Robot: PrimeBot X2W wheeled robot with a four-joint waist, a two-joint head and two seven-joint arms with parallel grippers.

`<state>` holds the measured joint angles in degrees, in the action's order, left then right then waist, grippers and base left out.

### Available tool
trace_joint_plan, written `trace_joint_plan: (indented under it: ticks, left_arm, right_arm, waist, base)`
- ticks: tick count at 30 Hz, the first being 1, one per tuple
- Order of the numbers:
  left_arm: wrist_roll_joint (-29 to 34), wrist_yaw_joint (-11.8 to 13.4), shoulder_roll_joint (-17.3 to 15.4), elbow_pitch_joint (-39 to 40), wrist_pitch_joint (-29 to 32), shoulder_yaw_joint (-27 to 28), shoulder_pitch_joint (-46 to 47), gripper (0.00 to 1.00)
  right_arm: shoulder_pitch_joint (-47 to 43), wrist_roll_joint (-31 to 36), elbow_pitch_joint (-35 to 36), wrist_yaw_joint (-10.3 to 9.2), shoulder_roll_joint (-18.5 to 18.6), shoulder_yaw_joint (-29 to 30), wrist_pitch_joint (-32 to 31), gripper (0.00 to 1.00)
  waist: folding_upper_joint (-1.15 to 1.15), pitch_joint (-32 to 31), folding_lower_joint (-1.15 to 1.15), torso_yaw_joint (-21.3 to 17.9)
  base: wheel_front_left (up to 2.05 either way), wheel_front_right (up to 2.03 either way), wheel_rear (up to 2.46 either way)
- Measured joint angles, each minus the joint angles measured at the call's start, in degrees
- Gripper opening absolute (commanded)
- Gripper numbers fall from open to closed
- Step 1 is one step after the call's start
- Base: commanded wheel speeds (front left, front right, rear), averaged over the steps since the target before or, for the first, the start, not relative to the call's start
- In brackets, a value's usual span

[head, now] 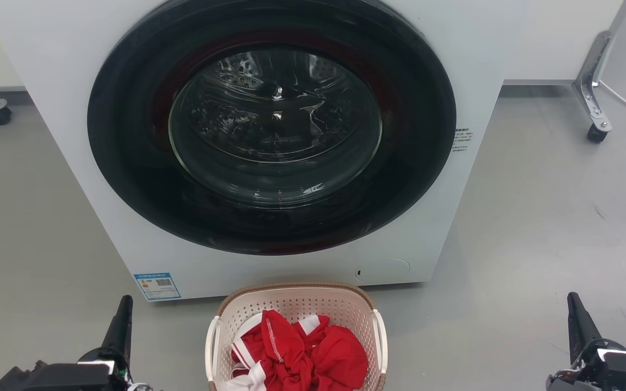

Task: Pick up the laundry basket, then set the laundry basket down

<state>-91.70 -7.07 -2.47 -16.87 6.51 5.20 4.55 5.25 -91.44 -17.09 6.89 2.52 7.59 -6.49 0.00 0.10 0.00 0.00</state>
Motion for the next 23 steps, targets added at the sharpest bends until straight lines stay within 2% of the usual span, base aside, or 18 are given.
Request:
trace_joint_plan:
  ticks: [23]
  left_arm:
    - [0.0,0.0,0.0,-0.01,0.0,0.0,0.0,0.0]
  right_arm:
    - [0.0,0.0,0.01,0.0,0.0,0.0,0.0,0.0]
  waist:
    - [0.0,0.0,0.0,0.0]
  base:
    - [0.0,0.0,0.0]
